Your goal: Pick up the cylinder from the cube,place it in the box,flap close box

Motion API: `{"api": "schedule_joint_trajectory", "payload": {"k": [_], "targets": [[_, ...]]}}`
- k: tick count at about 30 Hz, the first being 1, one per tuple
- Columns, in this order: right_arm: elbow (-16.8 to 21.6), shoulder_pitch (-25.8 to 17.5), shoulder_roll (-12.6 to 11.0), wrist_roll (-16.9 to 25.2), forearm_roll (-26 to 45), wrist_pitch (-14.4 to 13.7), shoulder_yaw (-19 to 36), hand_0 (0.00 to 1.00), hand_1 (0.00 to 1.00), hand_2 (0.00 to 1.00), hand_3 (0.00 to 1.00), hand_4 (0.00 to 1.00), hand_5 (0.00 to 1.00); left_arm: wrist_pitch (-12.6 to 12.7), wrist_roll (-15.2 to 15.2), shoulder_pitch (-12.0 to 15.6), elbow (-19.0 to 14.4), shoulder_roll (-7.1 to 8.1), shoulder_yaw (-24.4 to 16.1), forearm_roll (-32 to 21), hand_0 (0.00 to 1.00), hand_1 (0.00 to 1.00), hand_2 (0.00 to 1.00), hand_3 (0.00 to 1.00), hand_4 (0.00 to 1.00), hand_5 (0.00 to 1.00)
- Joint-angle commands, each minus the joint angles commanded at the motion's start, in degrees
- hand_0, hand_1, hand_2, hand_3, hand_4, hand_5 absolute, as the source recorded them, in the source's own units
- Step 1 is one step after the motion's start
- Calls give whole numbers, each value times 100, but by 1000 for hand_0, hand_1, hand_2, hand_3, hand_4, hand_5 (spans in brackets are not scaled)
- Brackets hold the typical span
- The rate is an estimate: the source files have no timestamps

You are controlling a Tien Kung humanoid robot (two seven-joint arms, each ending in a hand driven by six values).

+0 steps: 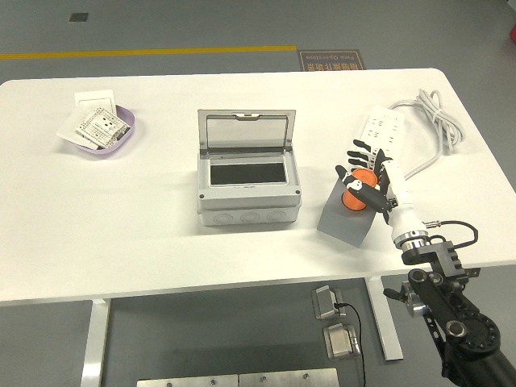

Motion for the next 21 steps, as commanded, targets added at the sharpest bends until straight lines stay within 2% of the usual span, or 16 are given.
{"api": "schedule_joint_trajectory", "payload": {"k": [12,13,18,19,21], "targets": [[-30,-9,-7,4,54,-33,-101,704,731,726,832,792,293,-59,-79,-9,0,7,97,-105,604,667,607,609,663,285],[-37,-10,-6,5,67,-40,-111,705,729,726,830,745,240,-66,-82,-10,0,8,102,-111,603,668,607,609,663,282],[-86,-26,-3,1,125,-59,-171,705,729,726,830,745,240,-102,-108,-20,0,12,152,-162,603,668,607,609,663,282],[-94,-30,-1,0,134,-64,-180,704,724,716,824,480,96,-108,-114,-21,0,13,158,-168,603,666,607,609,665,281],[-109,-37,4,-5,159,-70,-198,704,724,716,824,480,96,-124,-131,-24,0,15,170,-182,603,666,607,609,665,281]]}}
